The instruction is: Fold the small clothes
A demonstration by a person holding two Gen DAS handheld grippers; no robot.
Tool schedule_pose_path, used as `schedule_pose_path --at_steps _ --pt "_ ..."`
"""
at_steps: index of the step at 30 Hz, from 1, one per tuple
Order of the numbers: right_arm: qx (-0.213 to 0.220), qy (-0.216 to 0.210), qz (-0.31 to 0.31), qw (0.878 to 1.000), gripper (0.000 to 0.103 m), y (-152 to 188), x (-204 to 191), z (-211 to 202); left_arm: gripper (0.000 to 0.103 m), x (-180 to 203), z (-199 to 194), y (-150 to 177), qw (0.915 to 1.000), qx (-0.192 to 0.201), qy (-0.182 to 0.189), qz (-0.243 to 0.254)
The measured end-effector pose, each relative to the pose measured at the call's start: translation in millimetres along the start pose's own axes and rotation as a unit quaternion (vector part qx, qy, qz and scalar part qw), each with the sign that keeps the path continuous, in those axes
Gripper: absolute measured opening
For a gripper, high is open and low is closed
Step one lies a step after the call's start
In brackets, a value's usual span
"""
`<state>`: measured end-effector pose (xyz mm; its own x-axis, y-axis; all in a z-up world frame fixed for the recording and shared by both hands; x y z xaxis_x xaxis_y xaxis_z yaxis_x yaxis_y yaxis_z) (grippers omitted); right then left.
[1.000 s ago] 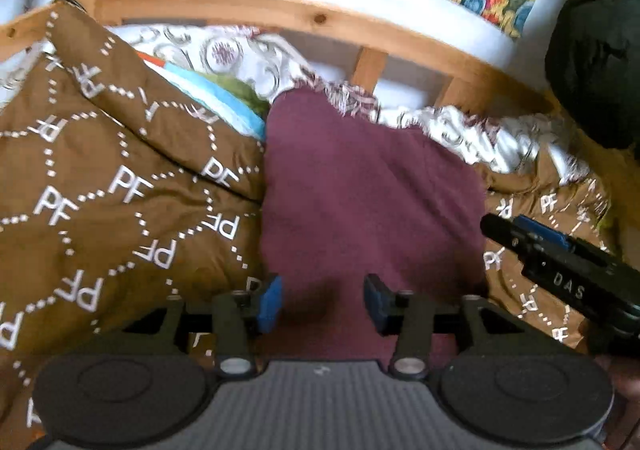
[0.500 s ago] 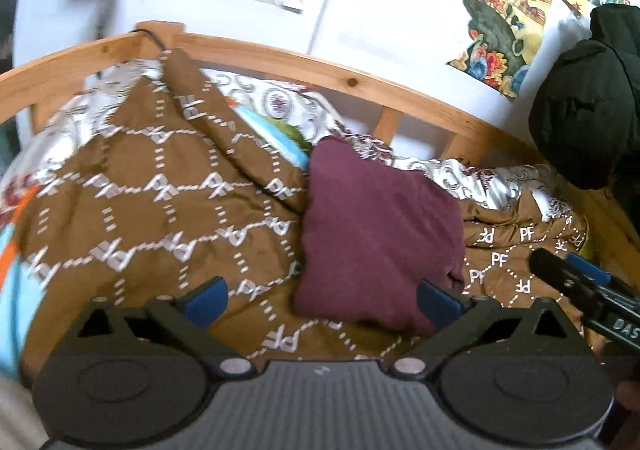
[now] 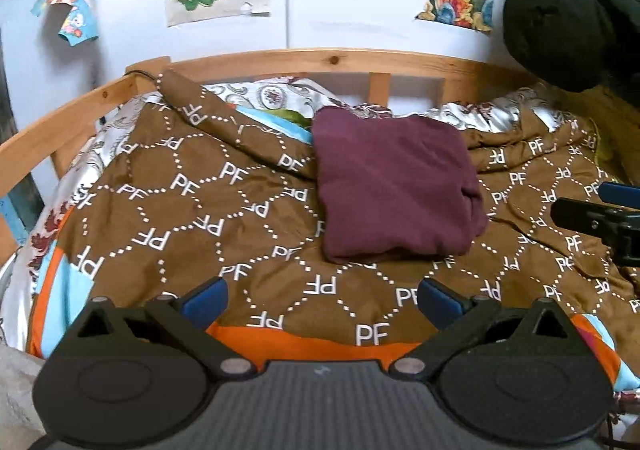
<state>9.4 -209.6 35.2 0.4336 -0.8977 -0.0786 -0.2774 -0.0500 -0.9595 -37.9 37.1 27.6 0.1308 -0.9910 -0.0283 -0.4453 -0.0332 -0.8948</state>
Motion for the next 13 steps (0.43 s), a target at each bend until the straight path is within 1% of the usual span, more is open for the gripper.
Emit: schedule_pose_path --at_steps 13 --pt "-0.021 0.008 0.007 1.0 0.102 8.4 4.2 8.8 0.102 -4.5 10.5 5.7 0.9998 -0.016 0.005 -0.007"
Point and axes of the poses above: each gripper's, at about its wrist camera, not at the fingertips, and z roughly the way its jaws point, x to its right, y to its underside, the point moved 3 cm from there along z, roughly the way its jaws point, and after that the axes turned 11 degrees about x, right-handed, at the moved point
